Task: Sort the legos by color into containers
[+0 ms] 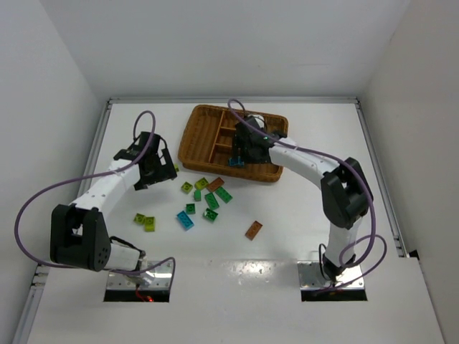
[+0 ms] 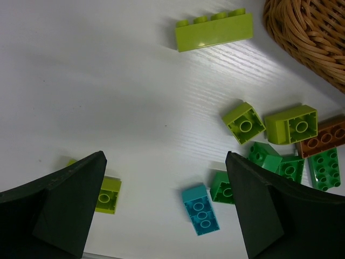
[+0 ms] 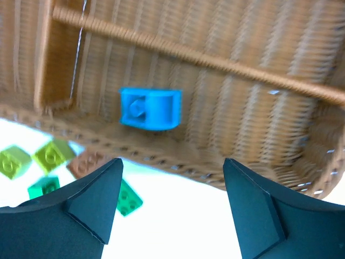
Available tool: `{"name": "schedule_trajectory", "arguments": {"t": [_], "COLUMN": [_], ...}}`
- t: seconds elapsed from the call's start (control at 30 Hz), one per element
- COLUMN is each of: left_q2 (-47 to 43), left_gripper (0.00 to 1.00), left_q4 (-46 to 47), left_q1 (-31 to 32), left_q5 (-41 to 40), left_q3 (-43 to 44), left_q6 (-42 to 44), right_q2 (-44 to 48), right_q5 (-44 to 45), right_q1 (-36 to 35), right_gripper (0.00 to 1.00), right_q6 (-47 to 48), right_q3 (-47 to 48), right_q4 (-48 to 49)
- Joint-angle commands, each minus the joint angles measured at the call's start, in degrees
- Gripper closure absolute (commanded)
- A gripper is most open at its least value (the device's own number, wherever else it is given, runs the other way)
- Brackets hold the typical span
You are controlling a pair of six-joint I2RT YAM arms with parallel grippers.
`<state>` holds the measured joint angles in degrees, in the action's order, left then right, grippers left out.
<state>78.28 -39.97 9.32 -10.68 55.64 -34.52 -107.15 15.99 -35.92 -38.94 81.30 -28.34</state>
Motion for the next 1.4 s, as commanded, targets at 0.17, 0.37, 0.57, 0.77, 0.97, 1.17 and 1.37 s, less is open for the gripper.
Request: {"name": "schedule_trajectory", "arguments": {"t": [0.17, 0.37, 0.57, 0.77, 0.97, 1.17, 1.37], "left_q2": [-1.7, -2.3, -3.6, -3.6, -5.3, -5.3, -5.9], "left_gripper": [0.00, 0.00, 0.03, 0.03, 0.03, 0.03, 0.03], "left_q4": [-1.2, -5.4, -6.4, -10.1, -10.7, -10.7, -10.7], "left_q1": [-1.3, -9.3, -20.1, -23.7, -23.7, -23.7, -23.7], "left_q5": [-4.0, -4.6, 2.8, 3.6, 3.0, 3.7, 3.1], "left_q3": [1.0, 3.5, 3.5, 5.6, 6.7, 6.2, 6.2], "left_q6": [-1.3, -2.6, -1.2, -4.8, -5.6, -5.1, -5.1], "right_q2": [1.6, 1.5, -2.1, -6.7, -12.5, -15.4, -17.1], "right_q5": [-10.1, -11.9, -11.8, -12.3, -11.7, -8.2, -6.4], "right_q1": [-10.5, -18.0, -26.1, -29.6, -30.1, -30.1, -30.1], "right_gripper": [0.20, 0.13, 0.18, 0.20, 0.24, 0.29, 0.55], "right_q6": [8.5, 10.4, 9.8, 8.5, 7.5, 6.2, 5.2], "right_q3": [-3.2, -6.3, -2.7, 0.7, 5.2, 7.0, 9.0], "right_q4": [2.8, 4.3, 5.7, 7.3, 6.7, 8.5, 7.9]}}
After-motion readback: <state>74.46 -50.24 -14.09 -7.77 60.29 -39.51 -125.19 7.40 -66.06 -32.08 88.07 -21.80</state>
